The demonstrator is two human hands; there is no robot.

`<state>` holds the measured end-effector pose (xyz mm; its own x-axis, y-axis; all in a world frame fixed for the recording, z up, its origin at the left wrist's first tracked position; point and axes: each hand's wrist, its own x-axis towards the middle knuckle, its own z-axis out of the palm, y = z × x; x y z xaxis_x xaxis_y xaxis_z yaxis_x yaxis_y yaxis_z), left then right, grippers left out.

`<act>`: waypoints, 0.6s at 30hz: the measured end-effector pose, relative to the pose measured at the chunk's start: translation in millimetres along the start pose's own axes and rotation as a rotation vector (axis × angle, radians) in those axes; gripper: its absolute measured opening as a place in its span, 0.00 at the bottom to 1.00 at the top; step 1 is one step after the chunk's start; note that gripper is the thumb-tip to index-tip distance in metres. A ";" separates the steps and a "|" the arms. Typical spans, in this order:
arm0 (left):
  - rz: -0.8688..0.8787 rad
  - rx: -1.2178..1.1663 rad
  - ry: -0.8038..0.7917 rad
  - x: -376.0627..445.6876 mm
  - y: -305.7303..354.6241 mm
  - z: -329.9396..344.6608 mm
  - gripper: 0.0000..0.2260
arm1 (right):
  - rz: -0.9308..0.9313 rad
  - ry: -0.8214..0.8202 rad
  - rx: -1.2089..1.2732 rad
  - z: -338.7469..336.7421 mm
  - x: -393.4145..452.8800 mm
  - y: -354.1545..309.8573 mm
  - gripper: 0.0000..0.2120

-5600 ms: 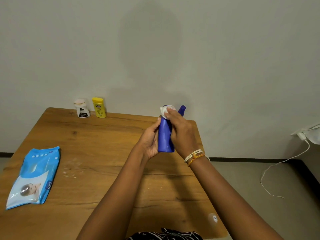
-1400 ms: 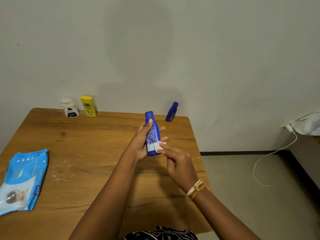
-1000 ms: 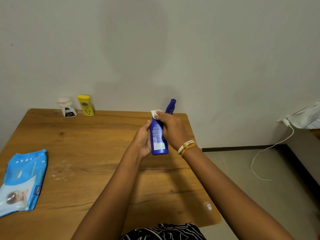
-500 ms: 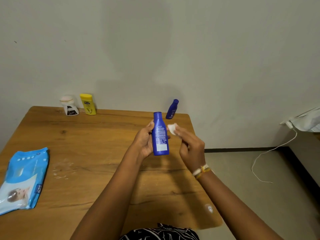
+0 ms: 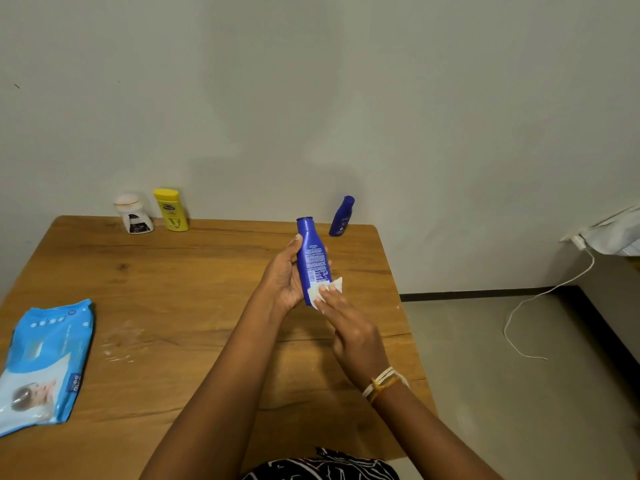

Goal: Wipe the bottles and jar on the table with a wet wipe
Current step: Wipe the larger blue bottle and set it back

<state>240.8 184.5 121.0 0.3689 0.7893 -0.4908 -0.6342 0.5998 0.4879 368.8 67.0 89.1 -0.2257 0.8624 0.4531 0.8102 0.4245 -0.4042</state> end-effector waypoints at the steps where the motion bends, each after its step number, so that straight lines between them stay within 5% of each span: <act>1: 0.000 0.000 0.018 0.6 -1.1 2.0 0.21 | 0.052 0.057 0.070 -1.1 -0.5 -0.9 0.22; 7: -0.055 -0.297 0.195 5.7 -7.7 15.8 0.21 | 0.776 0.680 0.639 -5.2 39.2 -17.2 0.17; 18: -0.098 -0.188 0.358 -2.4 -15.7 25.5 0.18 | 0.173 0.318 0.030 6.2 33.8 -34.8 0.24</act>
<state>267.2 176.5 132.9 0.1953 0.6138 -0.7649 -0.7333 0.6093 0.3017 329.6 83.1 113.5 0.0968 0.7951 0.5987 0.8047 0.2915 -0.5172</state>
